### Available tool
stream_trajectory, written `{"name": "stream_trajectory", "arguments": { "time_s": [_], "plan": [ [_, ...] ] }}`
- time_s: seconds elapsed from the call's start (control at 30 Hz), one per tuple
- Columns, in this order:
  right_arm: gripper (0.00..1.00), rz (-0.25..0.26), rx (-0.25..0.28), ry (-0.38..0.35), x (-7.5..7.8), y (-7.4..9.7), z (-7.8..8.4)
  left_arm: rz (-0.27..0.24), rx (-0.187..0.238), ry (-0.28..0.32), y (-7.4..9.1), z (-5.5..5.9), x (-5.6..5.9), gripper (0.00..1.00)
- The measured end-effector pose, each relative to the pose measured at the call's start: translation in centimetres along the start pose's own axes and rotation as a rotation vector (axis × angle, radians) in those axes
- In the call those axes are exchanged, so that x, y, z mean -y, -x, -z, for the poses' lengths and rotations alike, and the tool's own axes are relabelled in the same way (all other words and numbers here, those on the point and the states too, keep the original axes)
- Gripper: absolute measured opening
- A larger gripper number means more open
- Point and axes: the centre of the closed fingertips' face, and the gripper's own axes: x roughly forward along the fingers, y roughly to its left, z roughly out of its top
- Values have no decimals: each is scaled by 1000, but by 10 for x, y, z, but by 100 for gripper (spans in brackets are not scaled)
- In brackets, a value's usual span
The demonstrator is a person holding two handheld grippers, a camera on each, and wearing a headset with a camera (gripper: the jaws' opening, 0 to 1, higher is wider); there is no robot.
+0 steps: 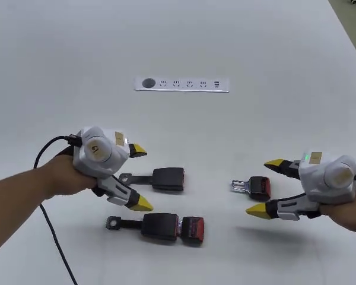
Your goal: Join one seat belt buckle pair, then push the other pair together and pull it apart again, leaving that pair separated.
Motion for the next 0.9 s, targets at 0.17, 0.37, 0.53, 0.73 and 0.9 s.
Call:
{"name": "stream_trajectory", "arguments": {
  "time_s": [0.17,0.37,0.53,0.73,0.9],
  "plan": [
    [73,-18,-27,-13,7,-2,9,23,-3,9,-12,2,-2,81],
    [70,-37,-59,-17,10,-10,20,59,-7,14,-26,9,-7,76],
    [66,-58,-77,-9,10,-16,28,69,3,46,-36,5,-8,74],
    [59,-95,-101,28,5,-14,37,101,-6,22,-48,9,-3,68],
    [53,-113,-103,66,3,-14,37,109,15,-16,-54,9,-8,60]
  ]
}}
